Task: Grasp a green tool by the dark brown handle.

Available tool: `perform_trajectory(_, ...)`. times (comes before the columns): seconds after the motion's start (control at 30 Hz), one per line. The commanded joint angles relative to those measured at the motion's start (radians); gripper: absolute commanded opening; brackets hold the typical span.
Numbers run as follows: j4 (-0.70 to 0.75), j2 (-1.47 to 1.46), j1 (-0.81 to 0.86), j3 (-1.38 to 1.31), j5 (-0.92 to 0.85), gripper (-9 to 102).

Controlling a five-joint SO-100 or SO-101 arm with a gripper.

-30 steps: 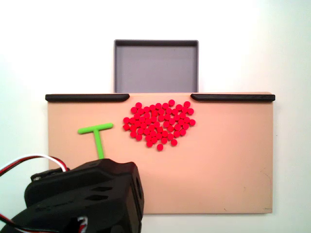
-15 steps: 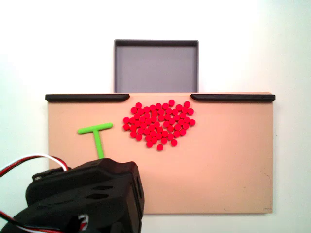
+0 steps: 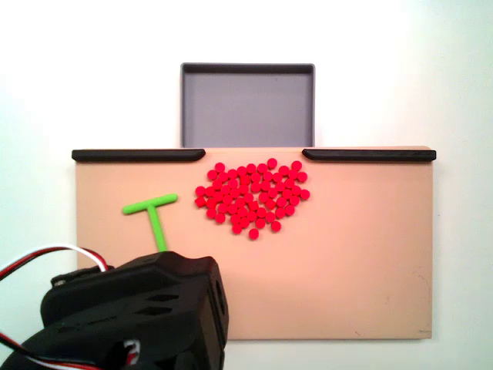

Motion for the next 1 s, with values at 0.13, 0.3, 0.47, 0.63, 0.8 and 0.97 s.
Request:
perform_trajectory(0.13,-0.005,0.003,-0.012,-0.025,0.003,7)
perform_trajectory(0.3,-0.005,0.003,-0.012,-0.025,0.006,0)
perform_trajectory(0.47,-0.005,0.002,-0.015,-0.025,0.003,0)
perform_trajectory(0.63,-0.005,0.008,-0.021,-0.025,0.012,0)
perform_trajectory(0.8,-0.005,0.041,-0.025,-0.025,0.034,0)
perform_trajectory(0.97,0.006,0.075,-0.012,-0.025,0.048,0)
